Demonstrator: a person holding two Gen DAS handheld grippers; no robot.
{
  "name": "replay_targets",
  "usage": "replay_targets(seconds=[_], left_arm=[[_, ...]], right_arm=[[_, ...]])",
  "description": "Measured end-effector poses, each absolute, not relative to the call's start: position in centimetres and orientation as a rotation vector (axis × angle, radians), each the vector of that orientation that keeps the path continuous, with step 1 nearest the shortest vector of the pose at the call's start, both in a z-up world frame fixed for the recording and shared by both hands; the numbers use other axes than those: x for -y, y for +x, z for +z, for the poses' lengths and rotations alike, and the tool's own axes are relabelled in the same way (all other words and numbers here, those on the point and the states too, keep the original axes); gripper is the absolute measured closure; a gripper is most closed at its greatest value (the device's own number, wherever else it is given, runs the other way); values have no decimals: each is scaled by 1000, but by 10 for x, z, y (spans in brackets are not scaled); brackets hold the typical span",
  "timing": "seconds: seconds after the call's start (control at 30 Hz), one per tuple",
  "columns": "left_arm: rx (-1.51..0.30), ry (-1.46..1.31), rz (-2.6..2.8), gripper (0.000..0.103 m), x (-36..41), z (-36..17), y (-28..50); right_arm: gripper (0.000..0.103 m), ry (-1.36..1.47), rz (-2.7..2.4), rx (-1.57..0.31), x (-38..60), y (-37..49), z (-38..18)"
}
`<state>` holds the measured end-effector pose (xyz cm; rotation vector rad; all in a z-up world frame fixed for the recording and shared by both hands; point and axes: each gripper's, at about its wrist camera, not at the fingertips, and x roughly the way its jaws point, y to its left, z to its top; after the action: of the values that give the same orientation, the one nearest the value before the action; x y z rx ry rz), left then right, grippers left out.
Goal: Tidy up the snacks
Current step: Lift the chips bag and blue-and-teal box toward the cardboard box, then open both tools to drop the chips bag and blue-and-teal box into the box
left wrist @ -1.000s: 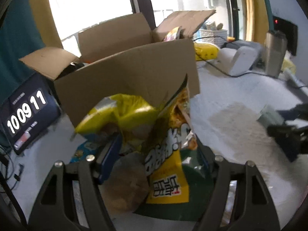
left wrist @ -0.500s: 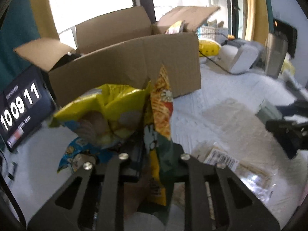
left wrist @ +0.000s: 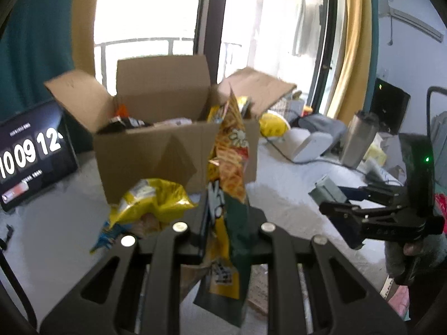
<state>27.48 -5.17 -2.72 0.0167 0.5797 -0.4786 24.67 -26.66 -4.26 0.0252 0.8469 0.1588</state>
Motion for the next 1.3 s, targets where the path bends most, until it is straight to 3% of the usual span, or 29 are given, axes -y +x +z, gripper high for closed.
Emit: replay_targets(seconds=[0.9,1.3], left_arm=[[-360,-2,-341,84,-8,57,317],[-350,-24,-281,84,-16,60,375]], right_arm=[[49,-86,237,-630,226,327,47],[49,-110,211,-550,222,380,64]])
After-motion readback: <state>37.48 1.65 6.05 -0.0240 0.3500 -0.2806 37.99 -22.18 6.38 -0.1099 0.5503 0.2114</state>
